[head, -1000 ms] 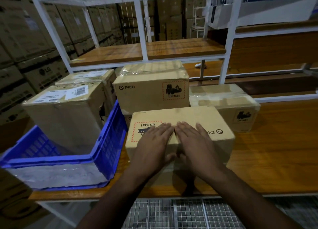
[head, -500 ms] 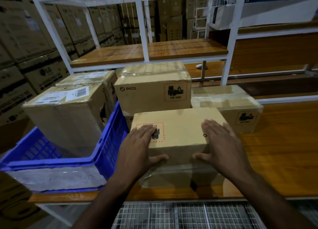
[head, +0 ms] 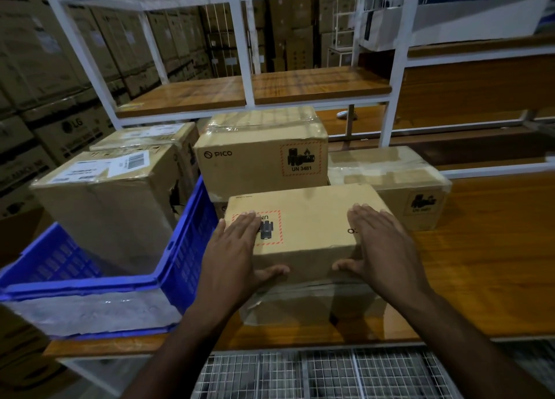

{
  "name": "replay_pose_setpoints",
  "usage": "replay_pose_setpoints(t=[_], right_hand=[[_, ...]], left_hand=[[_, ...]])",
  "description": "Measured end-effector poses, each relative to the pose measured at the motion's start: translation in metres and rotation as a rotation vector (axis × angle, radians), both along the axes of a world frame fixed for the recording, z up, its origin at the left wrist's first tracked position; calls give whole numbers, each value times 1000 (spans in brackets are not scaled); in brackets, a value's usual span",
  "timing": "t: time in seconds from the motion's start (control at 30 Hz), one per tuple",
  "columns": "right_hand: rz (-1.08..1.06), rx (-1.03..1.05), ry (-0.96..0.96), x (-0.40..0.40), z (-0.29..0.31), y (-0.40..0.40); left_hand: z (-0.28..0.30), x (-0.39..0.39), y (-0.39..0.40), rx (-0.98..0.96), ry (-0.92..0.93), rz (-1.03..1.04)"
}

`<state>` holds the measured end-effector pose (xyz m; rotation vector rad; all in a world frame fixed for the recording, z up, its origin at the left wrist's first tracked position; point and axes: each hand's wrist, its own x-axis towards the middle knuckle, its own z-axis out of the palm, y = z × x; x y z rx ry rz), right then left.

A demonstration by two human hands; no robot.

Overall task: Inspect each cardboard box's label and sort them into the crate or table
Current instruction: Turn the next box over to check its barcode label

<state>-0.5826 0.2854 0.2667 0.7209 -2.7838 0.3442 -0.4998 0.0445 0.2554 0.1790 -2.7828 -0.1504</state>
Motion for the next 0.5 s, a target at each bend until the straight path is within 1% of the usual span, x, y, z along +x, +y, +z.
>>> replay_pose_setpoints(t=[0.1, 0.17, 0.27, 0.33, 0.4, 0.5], right_hand=[[37, -46, -32, -3, 3, 8], [31, -179, -69, -5, 1, 13], [-96, -386, -102, -5, -6, 12], [-184, -422, -106, -5, -13, 10], [-213, -428, -97, -6, -16, 10], [-202, -456, -79, -1, -14, 14]], left_hand=[[3, 3, 2, 91, -26, 21], [3, 5, 4, 225, -9, 84], [1, 5, 2, 487, 65, 240], [0, 5, -2, 589, 70, 258], [2, 7, -2, 624, 90, 201], [0, 16, -1, 616, 123, 139]])
